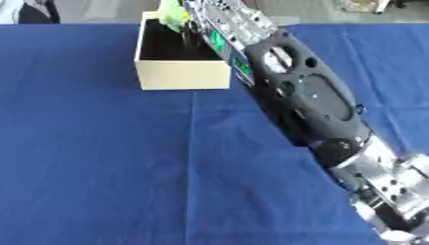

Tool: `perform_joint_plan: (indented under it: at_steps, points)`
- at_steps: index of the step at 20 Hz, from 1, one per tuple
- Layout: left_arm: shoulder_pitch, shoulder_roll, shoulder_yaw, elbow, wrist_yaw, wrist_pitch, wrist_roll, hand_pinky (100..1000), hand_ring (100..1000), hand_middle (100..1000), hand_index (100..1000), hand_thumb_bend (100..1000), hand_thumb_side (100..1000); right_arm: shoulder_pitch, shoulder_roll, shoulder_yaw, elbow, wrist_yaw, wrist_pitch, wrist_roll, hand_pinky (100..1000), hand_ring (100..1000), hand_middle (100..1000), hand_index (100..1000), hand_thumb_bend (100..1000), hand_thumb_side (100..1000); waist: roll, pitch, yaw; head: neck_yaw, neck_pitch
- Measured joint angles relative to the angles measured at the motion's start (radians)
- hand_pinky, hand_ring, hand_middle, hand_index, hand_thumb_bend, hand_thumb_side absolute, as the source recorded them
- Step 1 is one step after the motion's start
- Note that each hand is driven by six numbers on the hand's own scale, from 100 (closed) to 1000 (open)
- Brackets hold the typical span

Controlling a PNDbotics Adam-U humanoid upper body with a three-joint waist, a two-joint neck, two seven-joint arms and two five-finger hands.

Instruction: Pick up objects on the table and place them in the box.

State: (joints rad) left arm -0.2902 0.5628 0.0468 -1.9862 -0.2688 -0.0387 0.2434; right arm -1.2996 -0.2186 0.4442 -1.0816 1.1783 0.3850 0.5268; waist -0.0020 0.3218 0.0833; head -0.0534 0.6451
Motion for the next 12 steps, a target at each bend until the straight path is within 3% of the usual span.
perform_joint_plan:
  at_steps: [6,8,11,12]
  points:
    - [0.000,-0.007,0.000,0.000,0.003,0.001,-0.001,413,592,569,722,352,549,-0.003,0.003,-0.004,0.037,0.009,-0.045,0.026,898,891,834,868,100,121,-0.001,0.003,-0.008,-0.001,0.000]
    - [0.000,-0.007,0.000,0.000,0.004,0.001,-0.001,413,592,569,722,351,548,-0.003,0.006,-0.007,0.048,0.026,-0.056,0.048,911,945,890,891,100,273,-0.001,0.003,-0.007,-0.001,0.000]
    - [0.000,-0.007,0.000,0.000,0.004,0.002,-0.002,413,593,569,722,351,548,-0.005,0.013,-0.014,0.067,0.074,-0.076,0.084,933,1000,945,919,100,616,-0.001,0.003,-0.004,-0.001,0.002]
    - [0.000,-0.007,0.000,0.000,0.004,0.003,-0.002,413,593,569,722,349,546,-0.007,0.014,-0.018,0.073,0.093,-0.081,0.095,942,1000,953,923,100,657,-0.001,0.003,-0.003,-0.001,0.004]
